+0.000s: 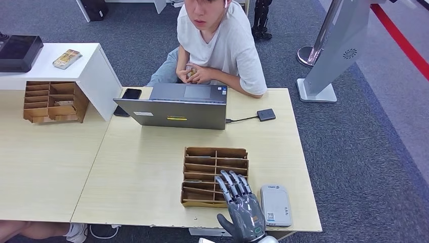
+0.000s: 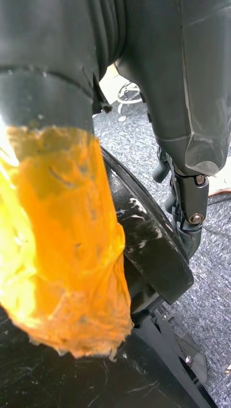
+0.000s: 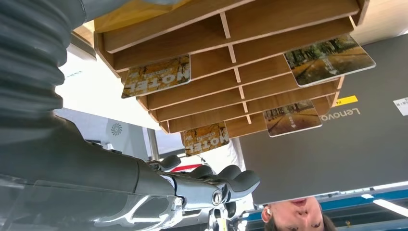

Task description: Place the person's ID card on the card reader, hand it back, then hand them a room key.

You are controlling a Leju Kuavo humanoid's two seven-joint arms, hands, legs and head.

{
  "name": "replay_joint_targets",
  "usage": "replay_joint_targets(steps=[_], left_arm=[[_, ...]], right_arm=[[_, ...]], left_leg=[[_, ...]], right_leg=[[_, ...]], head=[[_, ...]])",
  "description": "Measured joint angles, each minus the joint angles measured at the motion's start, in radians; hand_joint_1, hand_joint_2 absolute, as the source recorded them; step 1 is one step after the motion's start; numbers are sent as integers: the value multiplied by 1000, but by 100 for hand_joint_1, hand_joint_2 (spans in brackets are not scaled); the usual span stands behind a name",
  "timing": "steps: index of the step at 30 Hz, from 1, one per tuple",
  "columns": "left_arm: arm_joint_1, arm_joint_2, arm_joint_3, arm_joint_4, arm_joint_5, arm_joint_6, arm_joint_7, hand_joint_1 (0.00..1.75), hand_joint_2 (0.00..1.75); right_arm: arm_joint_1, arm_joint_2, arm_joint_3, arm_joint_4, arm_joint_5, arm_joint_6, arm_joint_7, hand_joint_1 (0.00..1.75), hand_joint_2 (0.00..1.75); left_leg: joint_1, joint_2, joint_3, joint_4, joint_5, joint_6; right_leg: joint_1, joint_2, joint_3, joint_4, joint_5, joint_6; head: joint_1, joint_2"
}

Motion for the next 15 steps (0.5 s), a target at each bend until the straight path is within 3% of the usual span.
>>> replay_joint_targets(steps=[15], left_arm=[[-1, 0, -8, 0, 2, 0, 2, 0, 0]], right_arm=[[-4, -6, -28, 25, 23, 1, 27, 0, 175]], left_leg=[[0, 0, 0, 0, 0, 0]], right_leg=[[0, 0, 0, 0, 0, 0]], head=[[0, 0]])
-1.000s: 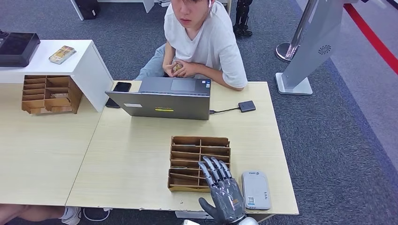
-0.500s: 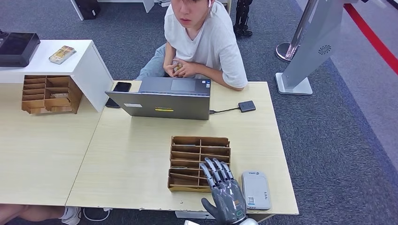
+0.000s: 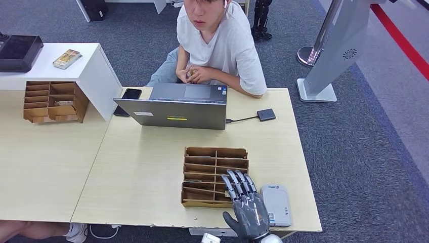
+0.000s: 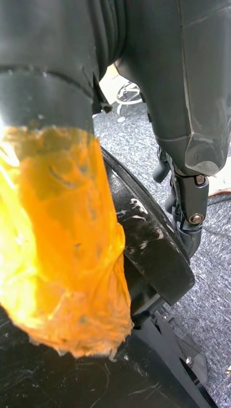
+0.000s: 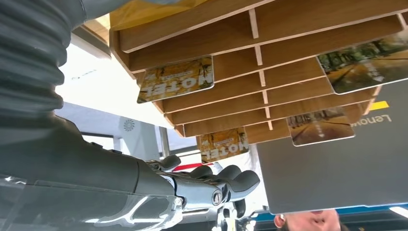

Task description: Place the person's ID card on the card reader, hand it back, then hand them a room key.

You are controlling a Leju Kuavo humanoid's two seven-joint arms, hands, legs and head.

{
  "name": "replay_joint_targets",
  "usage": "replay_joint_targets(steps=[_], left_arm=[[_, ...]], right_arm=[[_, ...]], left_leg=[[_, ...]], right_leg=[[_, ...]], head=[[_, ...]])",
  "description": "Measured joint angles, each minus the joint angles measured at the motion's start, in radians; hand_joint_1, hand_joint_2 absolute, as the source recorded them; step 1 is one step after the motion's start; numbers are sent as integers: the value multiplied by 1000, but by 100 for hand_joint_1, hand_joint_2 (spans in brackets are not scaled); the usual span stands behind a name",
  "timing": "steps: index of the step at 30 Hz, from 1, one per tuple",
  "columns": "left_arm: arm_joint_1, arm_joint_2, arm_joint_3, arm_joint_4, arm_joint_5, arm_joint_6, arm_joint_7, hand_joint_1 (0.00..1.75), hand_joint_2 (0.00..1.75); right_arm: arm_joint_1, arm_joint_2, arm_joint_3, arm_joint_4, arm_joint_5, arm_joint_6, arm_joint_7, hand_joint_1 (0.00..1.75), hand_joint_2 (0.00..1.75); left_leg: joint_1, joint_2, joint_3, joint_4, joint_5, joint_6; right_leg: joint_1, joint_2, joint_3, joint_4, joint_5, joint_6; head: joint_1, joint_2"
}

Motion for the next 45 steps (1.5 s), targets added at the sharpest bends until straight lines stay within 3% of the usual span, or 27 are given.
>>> replay_joint_targets(steps=[32, 39, 44, 45], left_arm=[[0, 0, -28, 0, 27, 0, 0, 0, 0], [-1, 0, -39, 0, 34, 0, 0, 0, 0], [-1, 0, -42, 0, 37, 0, 0, 0, 0], [-1, 0, -42, 0, 38, 0, 0, 0, 0]], right_arm=[[-5, 0, -86, 14, -3, -1, -2, 7, 175], [1, 0, -97, -2, -14, -1, -11, 68, 175], [2, 0, -98, -10, -23, -1, -16, 142, 175], [3, 0, -99, -11, -24, -1, -16, 150, 175]], left_leg=[[0, 0, 0, 0, 0, 0], [0, 0, 0, 0, 0, 0], [0, 0, 0, 0, 0, 0], [0, 0, 0, 0, 0, 0]], right_leg=[[0, 0, 0, 0, 0, 0], [0, 0, 0, 0, 0, 0], [0, 0, 0, 0, 0, 0], [0, 0, 0, 0, 0, 0]], head=[[0, 0], [0, 0], [0, 0], [0, 0]])
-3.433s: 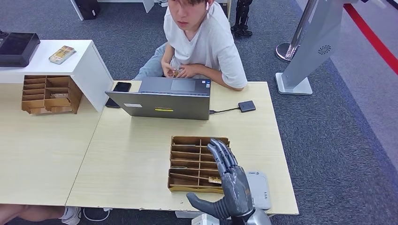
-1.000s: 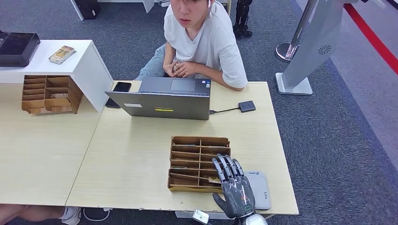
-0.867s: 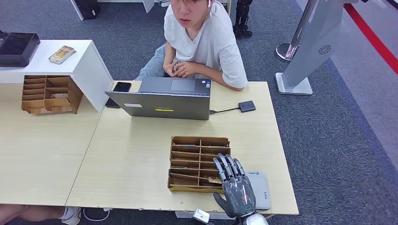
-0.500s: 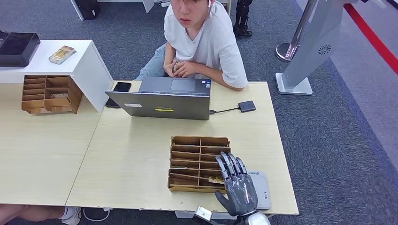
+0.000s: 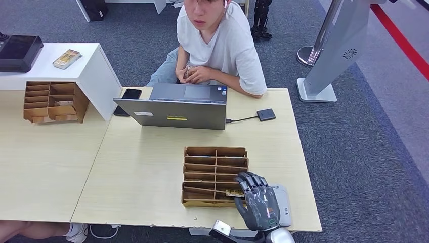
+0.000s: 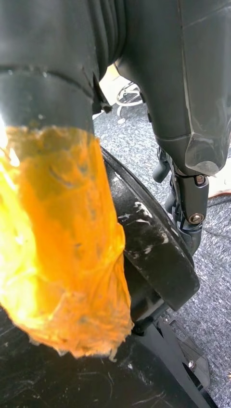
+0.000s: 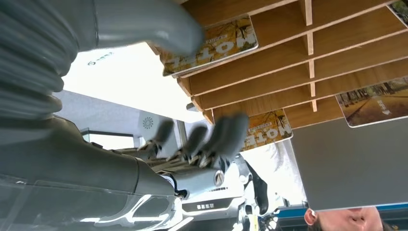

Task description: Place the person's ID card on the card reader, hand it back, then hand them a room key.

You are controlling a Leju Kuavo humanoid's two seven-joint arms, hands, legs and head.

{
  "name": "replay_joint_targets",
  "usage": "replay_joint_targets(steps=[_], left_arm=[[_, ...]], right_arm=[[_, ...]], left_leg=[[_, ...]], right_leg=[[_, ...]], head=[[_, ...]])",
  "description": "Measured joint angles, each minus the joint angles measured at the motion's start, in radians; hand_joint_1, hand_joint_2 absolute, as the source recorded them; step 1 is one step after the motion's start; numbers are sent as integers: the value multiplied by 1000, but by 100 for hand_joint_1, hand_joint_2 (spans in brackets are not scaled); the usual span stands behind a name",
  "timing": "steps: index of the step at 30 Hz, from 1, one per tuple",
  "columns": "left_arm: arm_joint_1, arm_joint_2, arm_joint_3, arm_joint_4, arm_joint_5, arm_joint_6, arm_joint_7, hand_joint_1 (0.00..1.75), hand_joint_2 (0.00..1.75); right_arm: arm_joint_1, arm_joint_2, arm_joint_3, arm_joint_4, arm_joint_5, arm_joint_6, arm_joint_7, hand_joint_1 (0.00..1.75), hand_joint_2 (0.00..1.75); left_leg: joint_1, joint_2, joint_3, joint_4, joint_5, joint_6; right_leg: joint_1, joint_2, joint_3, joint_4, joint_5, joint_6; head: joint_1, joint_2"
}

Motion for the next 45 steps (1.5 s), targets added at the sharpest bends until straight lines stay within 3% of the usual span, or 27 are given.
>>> replay_joint_targets(steps=[2, 36, 45], left_arm=[[0, 0, 0, 0, 2, 0, 0, 0, 0], [0, 0, -8, 0, 14, 0, 0, 0, 0], [0, 0, -18, 0, 28, 0, -1, 0, 0]], right_arm=[[0, 0, 0, -2, -1, 0, -2, 160, 175], [1, 0, -1, -11, -10, 0, -12, 173, 175], [1, 0, -24, -93, -13, -40, -40, 175, 175]], left_leg=[[0, 0, 0, 0, 0, 0], [0, 0, 0, 0, 0, 0], [0, 0, 0, 0, 0, 0]], right_leg=[[0, 0, 0, 0, 0, 0], [0, 0, 0, 0, 0, 0], [0, 0, 0, 0, 0, 0]], head=[[0, 0], [0, 0], [0, 0]])
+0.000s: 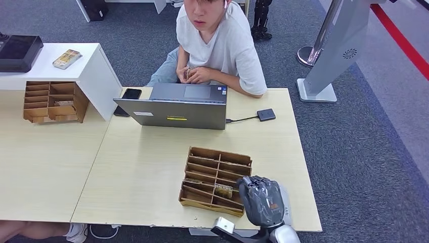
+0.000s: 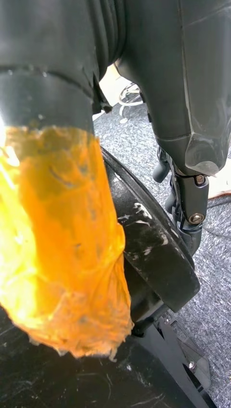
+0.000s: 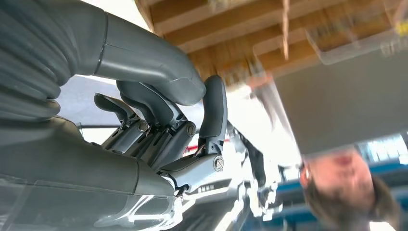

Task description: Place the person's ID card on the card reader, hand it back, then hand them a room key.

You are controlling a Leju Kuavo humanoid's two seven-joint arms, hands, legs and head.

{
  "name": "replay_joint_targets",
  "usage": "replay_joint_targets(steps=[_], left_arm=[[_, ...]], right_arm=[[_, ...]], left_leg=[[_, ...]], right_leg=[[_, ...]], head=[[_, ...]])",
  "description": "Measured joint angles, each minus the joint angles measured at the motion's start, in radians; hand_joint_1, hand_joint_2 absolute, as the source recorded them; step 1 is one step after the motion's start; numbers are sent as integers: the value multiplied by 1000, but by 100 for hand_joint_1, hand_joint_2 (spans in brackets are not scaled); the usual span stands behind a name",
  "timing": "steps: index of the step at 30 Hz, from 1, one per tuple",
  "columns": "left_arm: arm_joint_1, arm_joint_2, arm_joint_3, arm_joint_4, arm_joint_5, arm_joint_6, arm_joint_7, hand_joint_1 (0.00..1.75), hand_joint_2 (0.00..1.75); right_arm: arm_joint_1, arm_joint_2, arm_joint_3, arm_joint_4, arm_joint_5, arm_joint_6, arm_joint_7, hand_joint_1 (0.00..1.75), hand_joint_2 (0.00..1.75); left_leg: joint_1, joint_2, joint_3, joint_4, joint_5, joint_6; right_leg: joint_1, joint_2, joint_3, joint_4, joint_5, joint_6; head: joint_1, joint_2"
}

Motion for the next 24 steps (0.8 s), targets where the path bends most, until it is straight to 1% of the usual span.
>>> replay_joint_targets(steps=[8, 14, 15, 16, 18, 19, 20, 24], left_arm=[[0, 2, -8, 0, 7, 0, -3, 0, 0], [0, 4, -9, 0, 7, 0, -5, 0, 0], [0, 4, -10, 0, 8, 0, -6, 0, 0], [0, 4, -10, 0, 9, 0, -8, 0, 0], [0, 5, -12, 0, 11, 0, -9, 0, 0], [0, 5, -13, 0, 12, 0, -10, 0, 0], [0, 5, -14, 0, 13, 0, -10, 0, 0], [-1, 4, -20, 0, 11, 0, -10, 0, 0]], right_arm=[[-25, -6, -24, -144, -19, -36, -28, 175, 175], [-34, -12, -25, -194, -26, -38, -31, 175, 175], [-34, -13, -25, -200, -30, -40, -32, 164, 175], [-36, -14, -25, -206, -37, -40, -34, 123, 175], [-42, -17, -26, -218, -53, -29, -35, 36, 175], [-46, -19, -26, -221, -58, -16, -33, 3, 175], [-49, -20, -26, -223, -61, 0, -30, 0, 175], [-67, -21, -26, -207, -63, 49, -25, 0, 175]], left_leg=[[0, 0, 0, 0, 0, 0], [0, 0, 0, 0, 0, 0], [0, 0, 0, 0, 0, 0], [0, 0, 0, 0, 0, 0], [0, 0, 0, 0, 0, 0], [0, 0, 0, 0, 0, 0], [0, 0, 0, 0, 0, 0], [0, 0, 0, 0, 0, 0]], right_leg=[[0, 0, 0, 0, 0, 0], [0, 0, 0, 0, 0, 0], [0, 0, 0, 0, 0, 0], [0, 0, 0, 0, 0, 0], [0, 0, 0, 0, 0, 0], [0, 0, 0, 0, 0, 0], [0, 0, 0, 0, 0, 0], [0, 0, 0, 0, 0, 0]], head=[[0, 0], [0, 0], [0, 0], [0, 0], [0, 0], [0, 0], [0, 0], [0, 0]])
